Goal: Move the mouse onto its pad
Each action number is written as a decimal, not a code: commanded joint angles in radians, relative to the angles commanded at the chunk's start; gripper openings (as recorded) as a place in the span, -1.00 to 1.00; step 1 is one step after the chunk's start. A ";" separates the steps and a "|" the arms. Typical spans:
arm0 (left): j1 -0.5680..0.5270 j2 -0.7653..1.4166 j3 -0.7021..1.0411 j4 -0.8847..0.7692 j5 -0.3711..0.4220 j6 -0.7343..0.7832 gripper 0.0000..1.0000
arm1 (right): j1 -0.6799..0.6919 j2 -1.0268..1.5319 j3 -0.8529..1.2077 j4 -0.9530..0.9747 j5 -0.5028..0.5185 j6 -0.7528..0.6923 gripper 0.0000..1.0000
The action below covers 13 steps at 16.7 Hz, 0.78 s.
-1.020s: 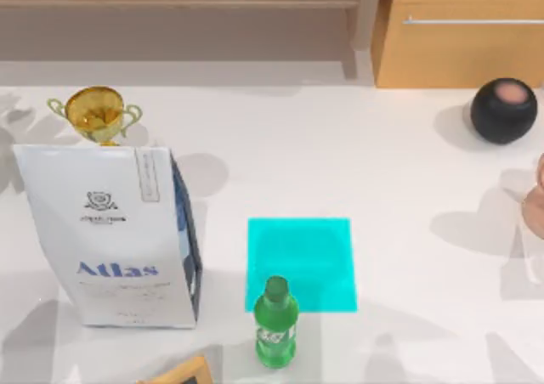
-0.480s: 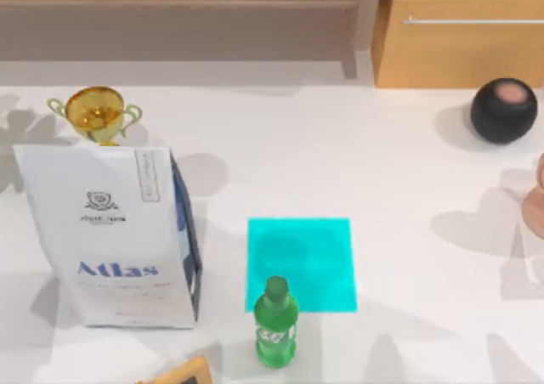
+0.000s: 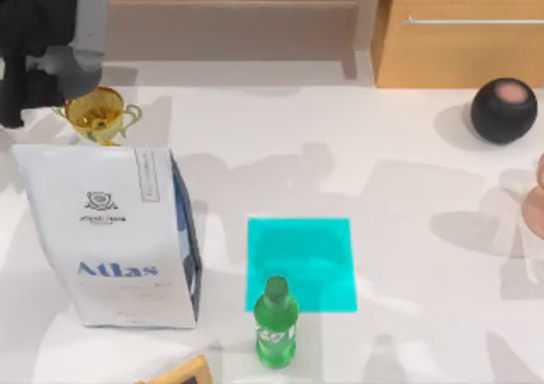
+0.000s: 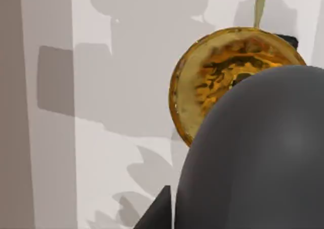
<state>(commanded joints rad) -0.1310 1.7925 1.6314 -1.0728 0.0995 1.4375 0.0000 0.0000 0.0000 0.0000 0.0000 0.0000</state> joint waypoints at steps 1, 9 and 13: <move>-0.053 0.036 0.041 -0.007 0.010 0.091 -1.00 | 0.000 0.000 0.000 0.000 0.000 0.000 1.00; -0.484 0.296 0.231 -0.064 0.012 0.704 -1.00 | 0.000 0.000 0.000 0.000 0.000 0.000 1.00; -0.623 0.367 0.210 -0.113 -0.041 0.877 -1.00 | 0.000 0.000 0.000 0.000 0.000 0.000 1.00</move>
<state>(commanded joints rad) -0.7539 2.1595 1.8419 -1.1856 0.0588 2.3143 0.0000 0.0000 0.0000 0.0000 0.0000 0.0000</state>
